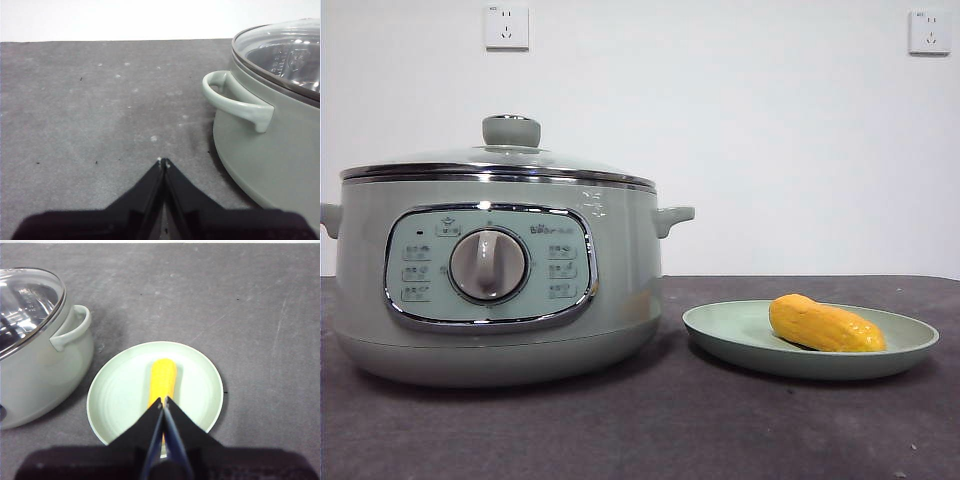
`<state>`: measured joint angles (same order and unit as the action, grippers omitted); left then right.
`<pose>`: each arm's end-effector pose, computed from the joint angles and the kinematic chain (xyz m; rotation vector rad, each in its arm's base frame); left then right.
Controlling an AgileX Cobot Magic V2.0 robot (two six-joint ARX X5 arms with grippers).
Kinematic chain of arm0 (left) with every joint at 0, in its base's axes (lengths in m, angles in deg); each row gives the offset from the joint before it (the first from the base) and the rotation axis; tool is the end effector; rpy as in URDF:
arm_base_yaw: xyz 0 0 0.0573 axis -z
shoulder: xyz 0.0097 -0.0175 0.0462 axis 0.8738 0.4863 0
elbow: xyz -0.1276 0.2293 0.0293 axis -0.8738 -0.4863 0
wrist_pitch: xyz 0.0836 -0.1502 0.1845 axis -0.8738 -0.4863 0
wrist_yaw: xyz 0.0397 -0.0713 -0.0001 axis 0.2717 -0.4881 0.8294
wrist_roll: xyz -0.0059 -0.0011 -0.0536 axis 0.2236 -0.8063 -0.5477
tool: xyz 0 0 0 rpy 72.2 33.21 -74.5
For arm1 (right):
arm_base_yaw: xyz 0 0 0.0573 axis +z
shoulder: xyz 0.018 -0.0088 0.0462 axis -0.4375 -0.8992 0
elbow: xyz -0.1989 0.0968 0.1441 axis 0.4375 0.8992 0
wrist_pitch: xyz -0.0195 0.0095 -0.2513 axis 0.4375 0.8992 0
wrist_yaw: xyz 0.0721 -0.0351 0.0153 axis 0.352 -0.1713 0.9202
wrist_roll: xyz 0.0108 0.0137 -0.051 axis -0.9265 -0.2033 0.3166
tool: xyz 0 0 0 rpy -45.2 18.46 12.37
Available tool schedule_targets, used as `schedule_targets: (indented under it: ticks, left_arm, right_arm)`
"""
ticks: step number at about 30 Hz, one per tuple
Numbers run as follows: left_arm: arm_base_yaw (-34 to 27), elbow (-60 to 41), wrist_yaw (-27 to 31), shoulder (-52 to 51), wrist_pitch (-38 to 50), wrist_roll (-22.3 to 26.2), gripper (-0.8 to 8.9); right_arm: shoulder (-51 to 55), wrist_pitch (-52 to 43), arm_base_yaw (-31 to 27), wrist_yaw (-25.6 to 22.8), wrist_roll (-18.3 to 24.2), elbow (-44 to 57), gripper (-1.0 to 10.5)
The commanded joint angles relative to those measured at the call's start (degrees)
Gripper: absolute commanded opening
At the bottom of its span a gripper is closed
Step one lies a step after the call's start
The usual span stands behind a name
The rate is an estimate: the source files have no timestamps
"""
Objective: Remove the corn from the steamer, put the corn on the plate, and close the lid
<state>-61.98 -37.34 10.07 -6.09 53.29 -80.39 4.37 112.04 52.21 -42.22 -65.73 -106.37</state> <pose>0.0932 0.0011 0.1534 -0.0155 0.2080 -0.0023 0.1082 0.0499 0.2592 -0.0089 0.4288 0.3210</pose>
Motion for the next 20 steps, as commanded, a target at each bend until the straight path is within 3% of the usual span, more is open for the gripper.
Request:
schedule_targets:
  ticks: [1, 20]
  left_arm:
    - [-0.3, -1.0, -0.3, -0.2, 0.4, -0.3, -0.03]
    - [-0.3, -1.0, -0.3, -0.2, 0.4, -0.3, -0.03]
  right_arm:
    - [0.1, -0.2, 0.0, -0.2, -0.5, 0.4, 0.0]
    - [0.1, -0.5, 0.0, -0.8, -0.3, 0.4, 0.0]
